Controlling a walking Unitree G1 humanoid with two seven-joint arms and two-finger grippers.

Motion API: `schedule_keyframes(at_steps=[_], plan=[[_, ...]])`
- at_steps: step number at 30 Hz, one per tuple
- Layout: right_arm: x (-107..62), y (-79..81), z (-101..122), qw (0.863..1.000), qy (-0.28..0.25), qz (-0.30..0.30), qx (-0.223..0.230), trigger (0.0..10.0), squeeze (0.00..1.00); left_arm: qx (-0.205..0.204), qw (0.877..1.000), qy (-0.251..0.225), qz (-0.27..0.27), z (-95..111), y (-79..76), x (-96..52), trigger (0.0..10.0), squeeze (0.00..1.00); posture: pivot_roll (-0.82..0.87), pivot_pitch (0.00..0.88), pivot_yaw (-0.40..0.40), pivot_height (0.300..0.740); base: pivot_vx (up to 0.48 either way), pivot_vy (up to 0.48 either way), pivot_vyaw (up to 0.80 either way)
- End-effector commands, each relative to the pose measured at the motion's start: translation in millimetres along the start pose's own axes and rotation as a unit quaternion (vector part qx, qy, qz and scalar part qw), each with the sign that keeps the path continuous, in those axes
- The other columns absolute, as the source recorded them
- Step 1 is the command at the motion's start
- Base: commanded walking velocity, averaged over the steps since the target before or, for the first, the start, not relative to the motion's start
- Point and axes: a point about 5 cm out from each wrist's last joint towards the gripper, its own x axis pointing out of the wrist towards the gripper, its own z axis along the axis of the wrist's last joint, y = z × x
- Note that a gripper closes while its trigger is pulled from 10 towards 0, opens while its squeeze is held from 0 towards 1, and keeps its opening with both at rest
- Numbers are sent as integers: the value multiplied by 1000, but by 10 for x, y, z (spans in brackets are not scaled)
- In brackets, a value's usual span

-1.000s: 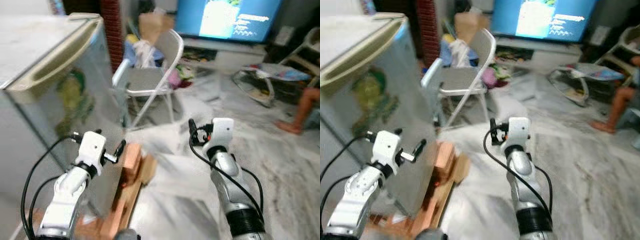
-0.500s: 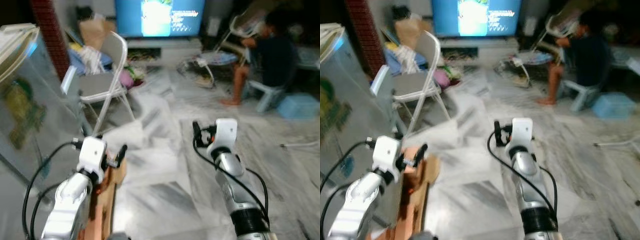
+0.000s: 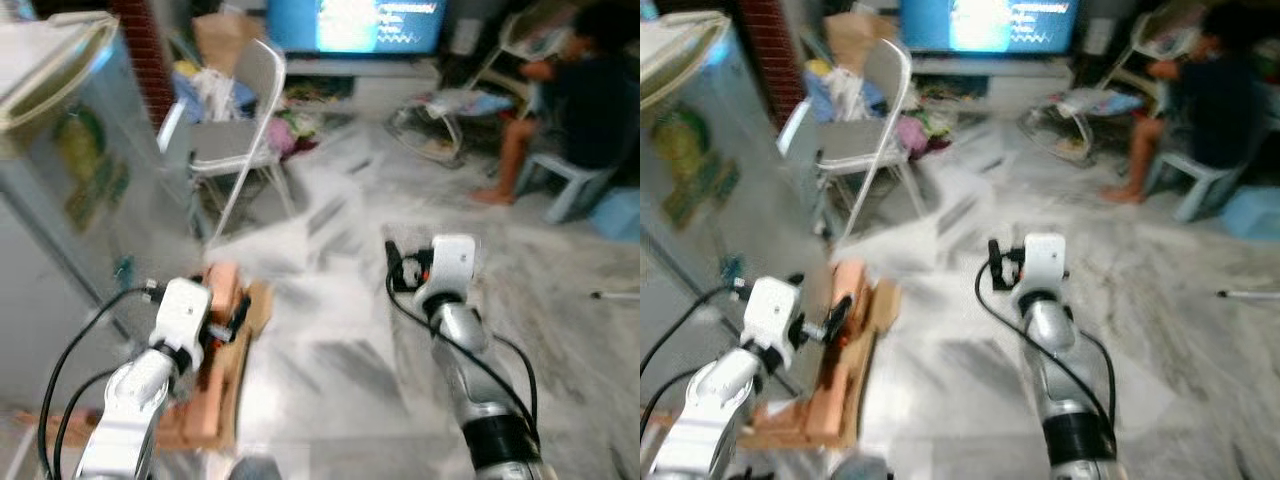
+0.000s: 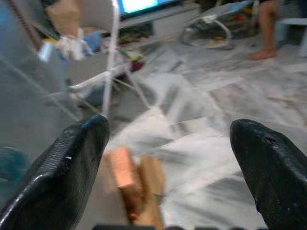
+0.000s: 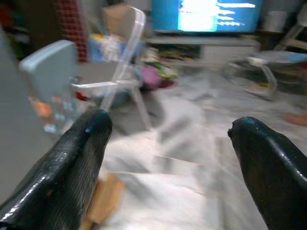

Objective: Restocking fridge

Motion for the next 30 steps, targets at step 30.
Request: schedule_keyframes(at_steps=[30], plan=[[-10, -35, 72, 999, -15, 25, -17, 10000, 0, -5, 999, 2, 35, -24, -18, 42, 10000, 0, 160, 0, -44, 740, 0, 128, 157]])
